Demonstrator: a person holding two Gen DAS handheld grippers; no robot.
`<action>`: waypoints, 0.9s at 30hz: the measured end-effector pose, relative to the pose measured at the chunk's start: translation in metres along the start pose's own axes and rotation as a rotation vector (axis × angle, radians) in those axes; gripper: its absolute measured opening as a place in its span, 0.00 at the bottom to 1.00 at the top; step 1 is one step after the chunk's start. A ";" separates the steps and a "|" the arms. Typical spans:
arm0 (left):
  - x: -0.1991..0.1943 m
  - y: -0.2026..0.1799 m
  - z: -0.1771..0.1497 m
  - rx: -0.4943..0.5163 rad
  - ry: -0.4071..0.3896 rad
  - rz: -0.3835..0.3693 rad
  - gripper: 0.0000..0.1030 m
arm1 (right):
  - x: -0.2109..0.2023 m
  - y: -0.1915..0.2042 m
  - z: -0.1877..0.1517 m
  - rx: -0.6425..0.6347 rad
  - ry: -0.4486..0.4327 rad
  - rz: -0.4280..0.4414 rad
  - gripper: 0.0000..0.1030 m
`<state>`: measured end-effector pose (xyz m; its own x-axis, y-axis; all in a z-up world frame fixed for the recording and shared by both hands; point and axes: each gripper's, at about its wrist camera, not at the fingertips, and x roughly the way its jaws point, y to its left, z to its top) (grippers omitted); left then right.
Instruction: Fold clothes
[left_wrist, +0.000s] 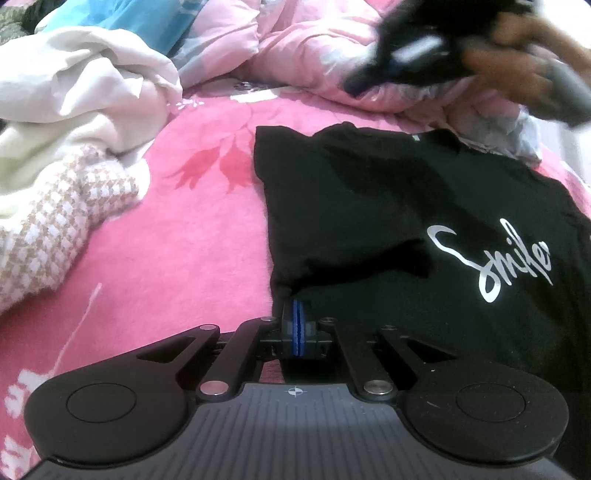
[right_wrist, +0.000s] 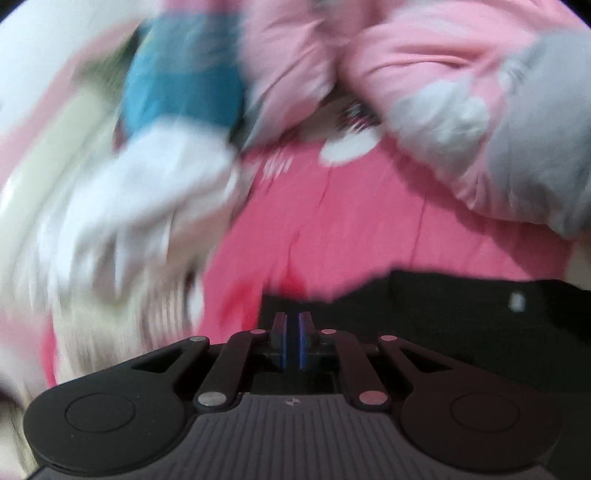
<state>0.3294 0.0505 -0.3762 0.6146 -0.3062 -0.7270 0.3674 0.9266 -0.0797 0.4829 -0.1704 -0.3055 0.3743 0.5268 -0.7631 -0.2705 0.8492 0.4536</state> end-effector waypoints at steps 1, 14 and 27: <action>0.000 0.000 0.000 -0.001 0.000 0.001 0.02 | -0.005 0.008 -0.011 -0.076 0.036 -0.008 0.06; -0.003 -0.007 0.000 0.066 0.015 0.039 0.02 | 0.018 0.085 -0.122 -0.811 0.193 -0.102 0.22; 0.000 -0.009 -0.001 0.101 0.043 0.070 0.03 | 0.019 0.096 -0.199 -1.435 0.082 -0.306 0.02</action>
<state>0.3255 0.0423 -0.3760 0.6116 -0.2299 -0.7571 0.3942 0.9182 0.0396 0.2880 -0.0863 -0.3677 0.5405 0.2921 -0.7890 -0.8401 0.1358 -0.5252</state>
